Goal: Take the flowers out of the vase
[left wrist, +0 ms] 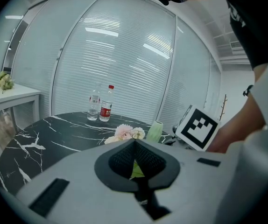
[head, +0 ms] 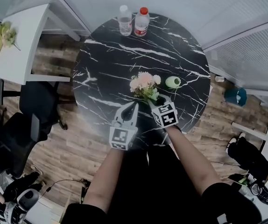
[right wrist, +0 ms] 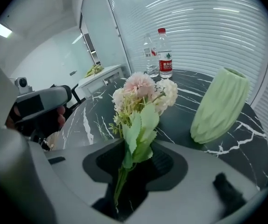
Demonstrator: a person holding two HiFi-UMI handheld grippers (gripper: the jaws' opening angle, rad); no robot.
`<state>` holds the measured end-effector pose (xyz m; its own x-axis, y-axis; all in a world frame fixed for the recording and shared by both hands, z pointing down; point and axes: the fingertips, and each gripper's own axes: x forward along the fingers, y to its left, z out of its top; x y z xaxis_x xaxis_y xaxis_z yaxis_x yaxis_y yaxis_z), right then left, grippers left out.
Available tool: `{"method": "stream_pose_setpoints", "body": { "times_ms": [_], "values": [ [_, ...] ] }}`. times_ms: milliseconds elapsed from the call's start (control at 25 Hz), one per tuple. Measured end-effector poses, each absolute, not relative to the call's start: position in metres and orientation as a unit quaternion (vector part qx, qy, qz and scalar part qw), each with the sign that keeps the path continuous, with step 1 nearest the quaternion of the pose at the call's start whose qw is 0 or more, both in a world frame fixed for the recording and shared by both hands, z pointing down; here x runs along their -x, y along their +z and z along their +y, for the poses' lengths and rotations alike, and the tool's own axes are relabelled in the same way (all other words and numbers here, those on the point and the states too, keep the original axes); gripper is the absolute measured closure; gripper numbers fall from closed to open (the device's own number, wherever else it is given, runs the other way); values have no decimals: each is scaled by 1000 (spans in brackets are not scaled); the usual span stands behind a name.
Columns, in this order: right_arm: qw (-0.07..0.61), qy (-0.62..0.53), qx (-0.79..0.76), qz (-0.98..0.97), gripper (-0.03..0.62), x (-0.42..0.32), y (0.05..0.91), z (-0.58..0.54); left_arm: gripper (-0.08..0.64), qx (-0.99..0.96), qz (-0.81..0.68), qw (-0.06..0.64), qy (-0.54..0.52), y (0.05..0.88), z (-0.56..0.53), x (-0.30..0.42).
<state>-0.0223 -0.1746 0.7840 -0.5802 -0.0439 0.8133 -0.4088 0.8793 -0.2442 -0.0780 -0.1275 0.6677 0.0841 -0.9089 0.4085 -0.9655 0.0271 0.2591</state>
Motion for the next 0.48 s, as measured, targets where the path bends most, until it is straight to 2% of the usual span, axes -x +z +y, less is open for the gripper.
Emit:
{"method": "stream_pose_setpoints", "body": {
  "times_ms": [240,480],
  "values": [
    [439,197,-148,-864,380,17,776,-185,549,-698,-673,239,61,662,-134,77],
    [429,197,-156,-868,368,11,762,-192,549,-702,-670,233,64,655,-140,75]
  ]
}}
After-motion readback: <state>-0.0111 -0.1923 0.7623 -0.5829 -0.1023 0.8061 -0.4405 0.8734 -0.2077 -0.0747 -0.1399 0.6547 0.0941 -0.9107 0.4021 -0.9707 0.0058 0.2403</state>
